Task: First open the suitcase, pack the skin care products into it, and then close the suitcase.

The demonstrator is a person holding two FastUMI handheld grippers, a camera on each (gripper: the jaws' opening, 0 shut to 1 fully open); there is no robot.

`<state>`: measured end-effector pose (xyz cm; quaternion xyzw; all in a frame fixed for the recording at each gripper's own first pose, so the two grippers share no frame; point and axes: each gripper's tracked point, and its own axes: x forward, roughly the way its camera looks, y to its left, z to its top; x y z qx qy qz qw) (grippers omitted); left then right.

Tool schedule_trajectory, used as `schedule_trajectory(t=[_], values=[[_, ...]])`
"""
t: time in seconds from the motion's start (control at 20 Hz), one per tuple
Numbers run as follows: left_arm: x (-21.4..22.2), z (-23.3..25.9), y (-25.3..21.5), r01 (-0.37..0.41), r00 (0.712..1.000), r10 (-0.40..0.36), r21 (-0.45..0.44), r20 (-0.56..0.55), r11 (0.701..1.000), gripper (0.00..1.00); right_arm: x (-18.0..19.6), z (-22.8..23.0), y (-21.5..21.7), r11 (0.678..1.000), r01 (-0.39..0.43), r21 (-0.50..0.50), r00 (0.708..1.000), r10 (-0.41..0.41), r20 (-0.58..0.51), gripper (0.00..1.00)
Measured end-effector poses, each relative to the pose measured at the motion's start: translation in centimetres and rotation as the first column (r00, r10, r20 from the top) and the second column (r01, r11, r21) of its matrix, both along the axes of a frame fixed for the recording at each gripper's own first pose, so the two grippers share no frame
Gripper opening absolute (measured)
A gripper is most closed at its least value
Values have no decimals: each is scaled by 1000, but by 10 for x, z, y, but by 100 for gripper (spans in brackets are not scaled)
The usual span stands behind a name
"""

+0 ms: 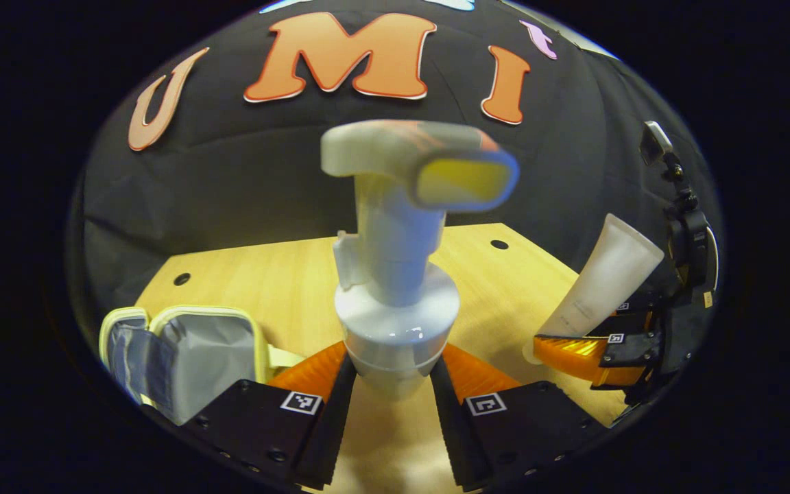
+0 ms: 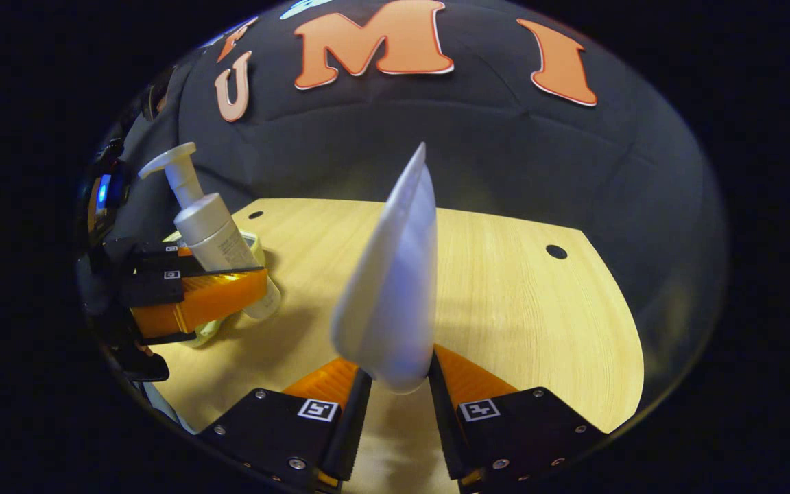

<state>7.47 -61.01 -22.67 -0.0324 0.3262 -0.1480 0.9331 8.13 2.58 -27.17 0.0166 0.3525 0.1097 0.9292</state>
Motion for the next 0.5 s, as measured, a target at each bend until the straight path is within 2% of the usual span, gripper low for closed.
schedule_trajectory(t=[0.2,0.4,0.5], values=[[-11,17,50,-65,998,64,18,15,998,61,2,29,31,999,-32,19,998,31,47,50],[-26,28,127,-169,986,169,28,-1,985,61,1,46,60,998,-67,13,996,66,66,50],[-35,21,158,-187,981,189,52,-32,981,61,0,50,73,997,-82,11,994,81,69,54]])
